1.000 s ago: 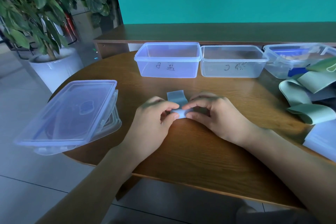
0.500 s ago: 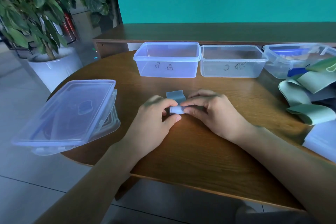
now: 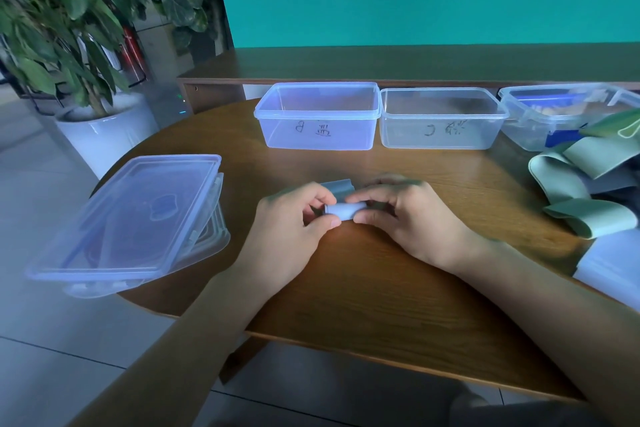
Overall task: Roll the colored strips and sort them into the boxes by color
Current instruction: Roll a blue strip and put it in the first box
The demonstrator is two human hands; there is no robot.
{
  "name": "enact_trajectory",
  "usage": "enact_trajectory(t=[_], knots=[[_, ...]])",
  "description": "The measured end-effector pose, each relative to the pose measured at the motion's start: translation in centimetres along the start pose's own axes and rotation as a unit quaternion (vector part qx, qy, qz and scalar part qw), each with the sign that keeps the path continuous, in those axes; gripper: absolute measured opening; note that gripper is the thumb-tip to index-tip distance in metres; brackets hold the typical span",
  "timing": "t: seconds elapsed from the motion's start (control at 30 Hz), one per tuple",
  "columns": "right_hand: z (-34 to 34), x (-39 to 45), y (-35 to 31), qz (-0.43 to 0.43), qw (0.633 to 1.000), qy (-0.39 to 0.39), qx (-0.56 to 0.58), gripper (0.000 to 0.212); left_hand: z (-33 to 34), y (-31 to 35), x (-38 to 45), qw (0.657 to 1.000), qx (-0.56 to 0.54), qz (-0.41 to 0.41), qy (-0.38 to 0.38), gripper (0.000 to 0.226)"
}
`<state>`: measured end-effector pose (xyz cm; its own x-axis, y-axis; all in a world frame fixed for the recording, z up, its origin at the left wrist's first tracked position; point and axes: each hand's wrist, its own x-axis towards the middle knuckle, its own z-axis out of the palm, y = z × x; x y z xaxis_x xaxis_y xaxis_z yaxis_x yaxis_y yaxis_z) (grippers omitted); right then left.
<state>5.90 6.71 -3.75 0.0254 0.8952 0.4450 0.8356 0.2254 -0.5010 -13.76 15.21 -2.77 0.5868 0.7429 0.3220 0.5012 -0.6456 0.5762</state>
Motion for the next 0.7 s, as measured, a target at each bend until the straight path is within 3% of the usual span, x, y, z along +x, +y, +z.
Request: enact_trajectory(t=[0.3, 0.53, 0.7], knots=[[-0.9, -1.5, -0.8, 0.035, 0.997, -0.022, 0.070, 0.011, -0.3, -0.2, -1.5, 0.999, -0.009, 0.030, -0.001, 0.020], [-0.3, -0.8, -0.2, 0.046, 0.998, -0.005, 0.034, 0.015, 0.3, -0.5, -1.1, 0.996, 0.039, 0.077, 0.021, 0.029], [-0.1, -0.4, 0.1, 0.045, 0.999, 0.003, 0.021, 0.017, 0.5, -0.7, -0.6, 0.994, 0.047, 0.093, 0.006, 0.023]])
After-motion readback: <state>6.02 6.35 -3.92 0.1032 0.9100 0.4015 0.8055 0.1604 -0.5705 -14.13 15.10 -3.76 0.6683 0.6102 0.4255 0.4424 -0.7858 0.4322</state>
